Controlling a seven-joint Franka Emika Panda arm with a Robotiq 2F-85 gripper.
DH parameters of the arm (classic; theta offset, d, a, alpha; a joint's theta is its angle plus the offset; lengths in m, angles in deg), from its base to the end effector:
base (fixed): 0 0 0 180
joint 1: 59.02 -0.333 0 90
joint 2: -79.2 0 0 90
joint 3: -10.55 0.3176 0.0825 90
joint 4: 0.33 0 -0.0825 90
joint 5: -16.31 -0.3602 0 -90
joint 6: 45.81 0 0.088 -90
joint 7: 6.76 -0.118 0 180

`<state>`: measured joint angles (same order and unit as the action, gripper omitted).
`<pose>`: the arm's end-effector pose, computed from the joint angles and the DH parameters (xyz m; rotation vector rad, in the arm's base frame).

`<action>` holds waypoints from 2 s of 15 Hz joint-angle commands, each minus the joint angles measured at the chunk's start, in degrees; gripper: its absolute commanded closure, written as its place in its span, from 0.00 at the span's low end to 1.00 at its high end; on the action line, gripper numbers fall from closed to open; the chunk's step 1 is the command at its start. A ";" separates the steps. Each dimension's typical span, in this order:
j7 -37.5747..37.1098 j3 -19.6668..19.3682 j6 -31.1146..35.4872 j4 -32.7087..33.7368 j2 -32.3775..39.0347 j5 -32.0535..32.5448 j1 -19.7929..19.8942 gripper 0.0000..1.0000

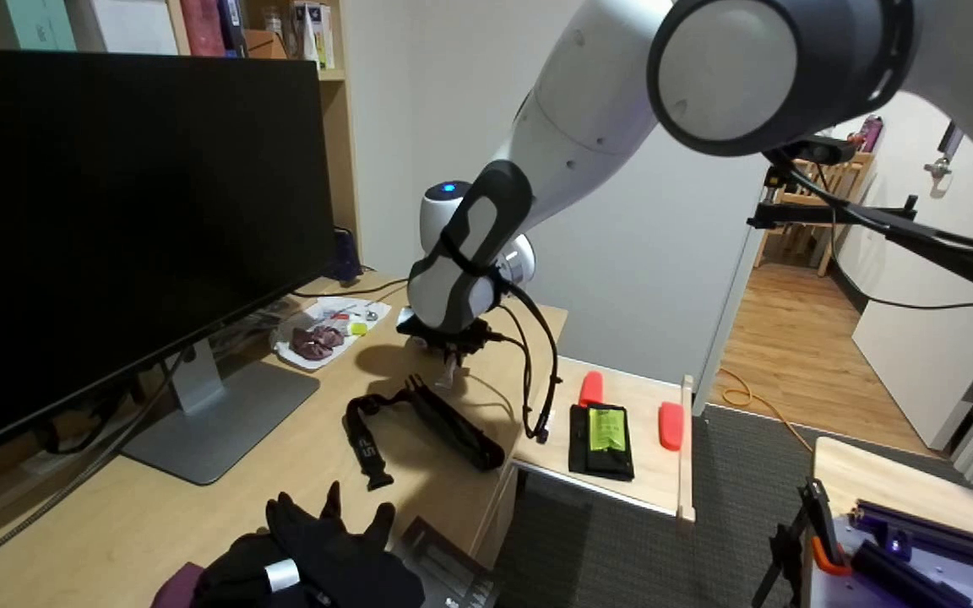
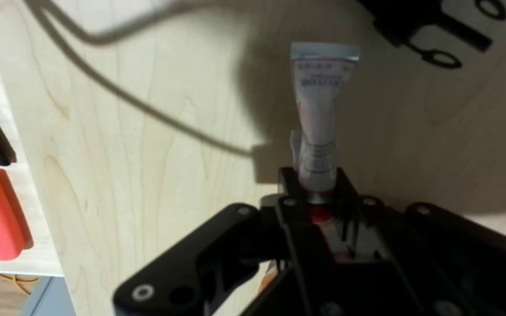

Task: Move the Tubes and the brown object from the right to the left

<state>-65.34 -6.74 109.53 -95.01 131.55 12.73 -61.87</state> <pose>0.6625 -0.1457 0.1220 2.4859 -1.6917 0.3700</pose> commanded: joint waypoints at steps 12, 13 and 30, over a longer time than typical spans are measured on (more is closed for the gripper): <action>27.47 11.76 3.17 -13.99 -14.80 -1.44 1.57 0.89; 23.84 9.46 2.87 -9.84 -11.37 -2.08 -0.03 0.89; 44.13 23.72 14.09 -9.27 -9.18 -3.41 0.77 0.89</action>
<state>-28.25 12.91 122.12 -104.57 120.78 10.95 -62.40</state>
